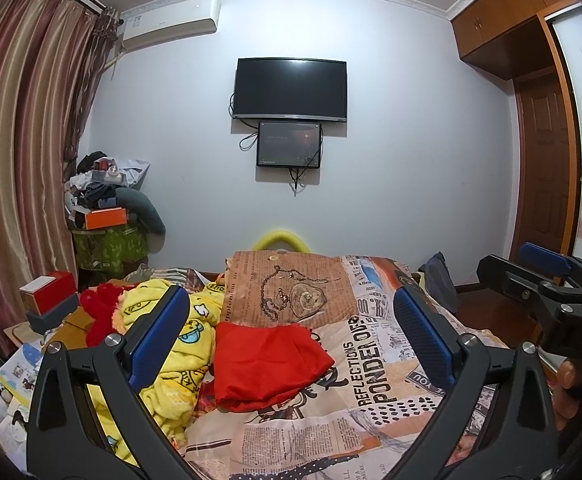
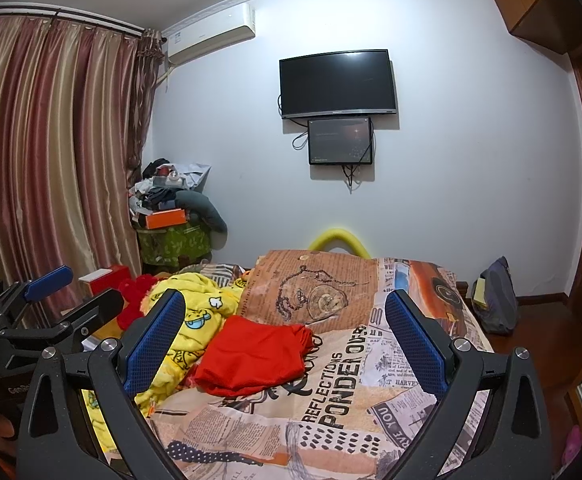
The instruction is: Fold large clothes
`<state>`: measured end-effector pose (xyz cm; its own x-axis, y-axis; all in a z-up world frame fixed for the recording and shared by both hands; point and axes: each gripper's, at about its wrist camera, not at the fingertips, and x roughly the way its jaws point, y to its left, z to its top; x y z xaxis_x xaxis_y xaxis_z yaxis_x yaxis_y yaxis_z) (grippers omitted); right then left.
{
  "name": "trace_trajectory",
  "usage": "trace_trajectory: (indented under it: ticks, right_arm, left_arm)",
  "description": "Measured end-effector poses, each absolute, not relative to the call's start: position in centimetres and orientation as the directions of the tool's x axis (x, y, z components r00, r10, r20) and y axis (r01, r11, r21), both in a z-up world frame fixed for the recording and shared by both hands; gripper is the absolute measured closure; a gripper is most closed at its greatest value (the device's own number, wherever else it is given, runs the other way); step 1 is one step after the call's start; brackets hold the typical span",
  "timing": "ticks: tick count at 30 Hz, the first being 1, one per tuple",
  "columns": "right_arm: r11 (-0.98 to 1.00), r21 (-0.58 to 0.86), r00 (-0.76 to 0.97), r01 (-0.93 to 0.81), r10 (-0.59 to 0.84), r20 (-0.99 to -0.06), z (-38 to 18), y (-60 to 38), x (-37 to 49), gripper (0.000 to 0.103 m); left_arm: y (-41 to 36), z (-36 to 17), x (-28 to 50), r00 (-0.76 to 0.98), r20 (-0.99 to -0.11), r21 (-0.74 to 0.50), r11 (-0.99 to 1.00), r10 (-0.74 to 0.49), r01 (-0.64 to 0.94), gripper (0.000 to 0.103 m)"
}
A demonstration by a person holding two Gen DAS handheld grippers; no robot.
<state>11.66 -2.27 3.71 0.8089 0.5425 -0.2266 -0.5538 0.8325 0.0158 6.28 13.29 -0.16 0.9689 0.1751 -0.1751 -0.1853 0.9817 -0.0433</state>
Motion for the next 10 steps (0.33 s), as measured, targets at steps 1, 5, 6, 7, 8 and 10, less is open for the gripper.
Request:
trace_trajectory:
  ticks: [1, 5, 6, 7, 8, 10]
  right_arm:
    - [0.832, 0.017, 0.809, -0.554, 0.542, -0.228, 3.73, -2.24, 11.67, 0.003]
    - [0.835, 0.016, 0.810, -0.550, 0.538, -0.233, 3.58, -2.10, 11.64, 0.003]
    - [0.835, 0.018, 0.810, -0.549, 0.538, -0.233, 3.56, -2.09, 11.77, 0.003]
    - [0.835, 0.020, 0.810, -0.550, 0.538, -0.234, 3.59, -2.08, 11.77, 0.003]
    - [0.835, 0.021, 0.809, -0.549, 0.538, -0.235, 3.57, -2.06, 11.77, 0.003]
    - [0.836, 0.023, 0.809, -0.549, 0.538, -0.236, 3.58, -1.97, 11.80, 0.003]
  left_arm:
    - [13.30, -0.14, 6.29, 0.969, -0.176, -0.043, 0.982, 0.173, -0.183, 0.000]
    - [13.30, -0.22, 6.21, 0.969, -0.177, -0.040, 0.982, 0.175, -0.185, 0.000]
    - [13.30, -0.24, 6.17, 0.969, -0.175, -0.041, 0.982, 0.175, -0.185, 0.000]
    - [13.32, -0.23, 6.21, 0.969, -0.175, -0.041, 0.982, 0.175, -0.184, 0.000]
    - [13.34, -0.24, 6.23, 0.968, -0.177, -0.040, 0.981, 0.177, -0.187, 0.000]
    - [13.46, -0.30, 6.31, 0.967, -0.183, -0.043, 0.981, 0.179, -0.190, 0.000]
